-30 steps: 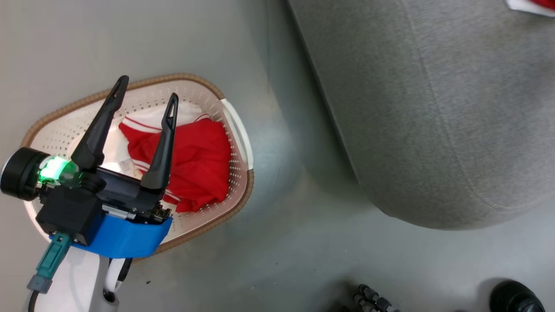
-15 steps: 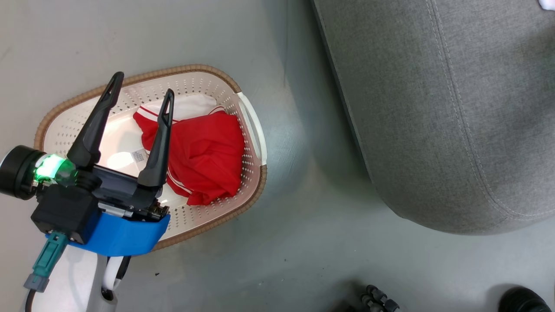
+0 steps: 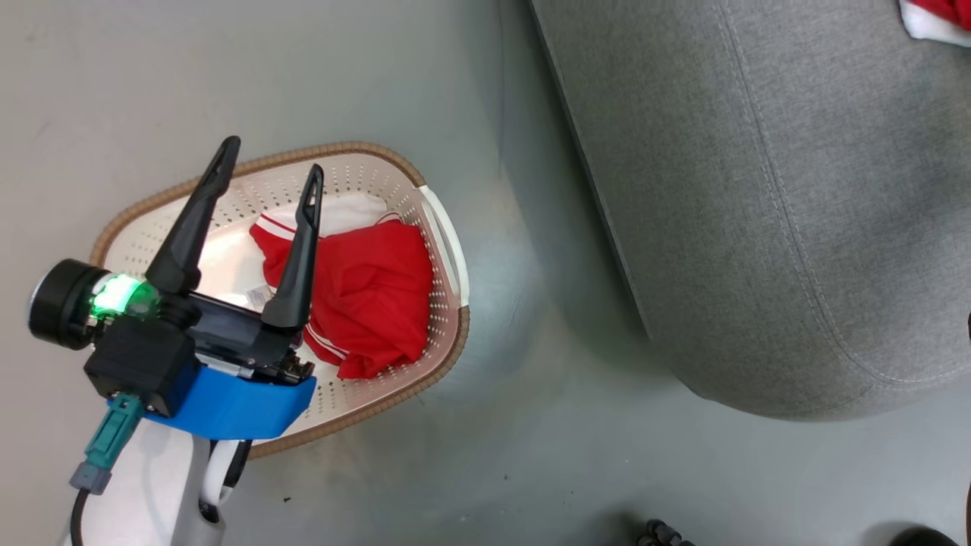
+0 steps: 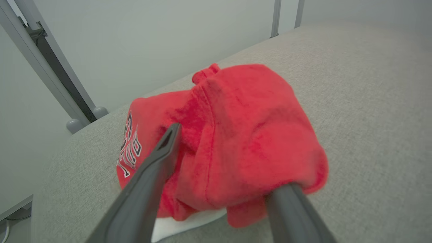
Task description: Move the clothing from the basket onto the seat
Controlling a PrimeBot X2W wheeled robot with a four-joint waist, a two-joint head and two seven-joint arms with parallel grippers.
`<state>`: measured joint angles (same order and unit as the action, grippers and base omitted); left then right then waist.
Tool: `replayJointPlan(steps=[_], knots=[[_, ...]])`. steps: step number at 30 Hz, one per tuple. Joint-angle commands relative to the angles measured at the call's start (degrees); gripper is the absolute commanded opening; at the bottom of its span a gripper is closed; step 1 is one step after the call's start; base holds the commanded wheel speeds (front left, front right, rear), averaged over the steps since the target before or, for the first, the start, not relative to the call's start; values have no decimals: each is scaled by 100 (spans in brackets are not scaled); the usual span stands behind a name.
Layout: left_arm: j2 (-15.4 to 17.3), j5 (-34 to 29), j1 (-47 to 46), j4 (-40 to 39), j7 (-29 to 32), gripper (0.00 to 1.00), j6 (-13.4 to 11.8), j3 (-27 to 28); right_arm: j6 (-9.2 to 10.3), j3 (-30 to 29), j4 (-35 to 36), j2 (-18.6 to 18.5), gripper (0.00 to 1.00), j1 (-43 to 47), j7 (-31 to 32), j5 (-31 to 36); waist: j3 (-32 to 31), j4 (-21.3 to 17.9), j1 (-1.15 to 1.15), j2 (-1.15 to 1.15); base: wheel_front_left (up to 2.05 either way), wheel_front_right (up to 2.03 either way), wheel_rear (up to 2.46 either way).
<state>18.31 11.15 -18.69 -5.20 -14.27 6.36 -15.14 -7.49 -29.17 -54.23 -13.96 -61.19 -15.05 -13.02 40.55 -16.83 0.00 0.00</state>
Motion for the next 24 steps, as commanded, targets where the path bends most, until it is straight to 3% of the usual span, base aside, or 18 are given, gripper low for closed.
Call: replayJointPlan(steps=[1, 12, 17, 24], knots=[[-51, 48, -74, 57, -39, 100, -12, -27, -1, -18, -34, -37, 100, 143, -19, 66, -147, 56, 0, 0, 0, 0, 0], [-566, 255, -54, 612, -97, 100, 71, -213, -1, -41, -112, -78, 100, 800, -19, 355, -1060, 376, 0, 0, 0, 0, 0], [-852, 314, 187, 850, -98, 100, 83, -105, -1, 157, -142, -162, 100, 1192, -19, 577, -1636, 566, 0, 0, 0, 0, 0], [-1170, 351, 534, 1275, -99, 100, 113, 140, -1, 628, 354, -173, 100, 1914, -19, 1015, -2331, 773, 0, 0, 0, 0, 0]])
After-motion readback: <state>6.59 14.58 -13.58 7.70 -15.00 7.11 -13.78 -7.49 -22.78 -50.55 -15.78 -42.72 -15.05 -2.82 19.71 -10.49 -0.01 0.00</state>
